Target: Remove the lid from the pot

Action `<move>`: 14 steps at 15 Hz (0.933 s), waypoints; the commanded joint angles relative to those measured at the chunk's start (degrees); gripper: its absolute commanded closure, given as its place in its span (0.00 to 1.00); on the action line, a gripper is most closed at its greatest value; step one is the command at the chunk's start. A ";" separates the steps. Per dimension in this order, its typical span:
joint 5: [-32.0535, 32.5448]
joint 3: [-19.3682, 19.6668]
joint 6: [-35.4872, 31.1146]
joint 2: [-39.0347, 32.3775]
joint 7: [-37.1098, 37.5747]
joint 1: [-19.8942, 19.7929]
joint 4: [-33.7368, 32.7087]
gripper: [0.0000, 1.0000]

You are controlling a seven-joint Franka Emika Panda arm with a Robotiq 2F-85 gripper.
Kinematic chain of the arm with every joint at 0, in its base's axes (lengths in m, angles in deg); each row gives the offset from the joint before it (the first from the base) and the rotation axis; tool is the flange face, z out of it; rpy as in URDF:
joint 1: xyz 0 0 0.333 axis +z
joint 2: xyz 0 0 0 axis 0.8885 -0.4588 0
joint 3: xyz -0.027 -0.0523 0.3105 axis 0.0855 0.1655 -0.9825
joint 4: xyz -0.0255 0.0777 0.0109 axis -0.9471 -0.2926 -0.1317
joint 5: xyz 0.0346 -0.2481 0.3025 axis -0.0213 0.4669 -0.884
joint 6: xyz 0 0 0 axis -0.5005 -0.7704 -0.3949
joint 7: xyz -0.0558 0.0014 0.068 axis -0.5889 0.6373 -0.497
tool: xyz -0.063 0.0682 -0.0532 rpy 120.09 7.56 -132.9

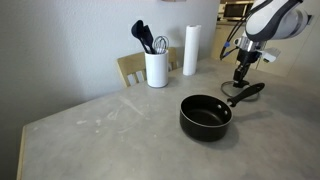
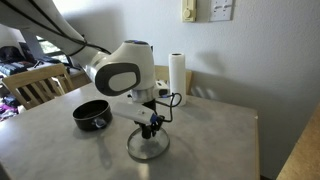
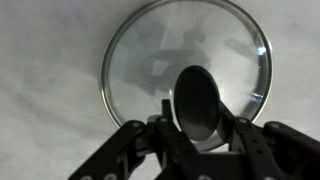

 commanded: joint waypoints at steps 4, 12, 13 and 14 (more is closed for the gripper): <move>2.66 1.21 0.27 0.54 2.14 0.29 -0.54 0.02; 5.82 1.21 13.08 9.14 -3.42 -0.45 1.07 0.00; 6.03 1.42 15.84 10.32 -4.46 -0.35 0.89 0.00; 6.53 1.93 18.37 11.40 -5.09 0.00 0.66 0.00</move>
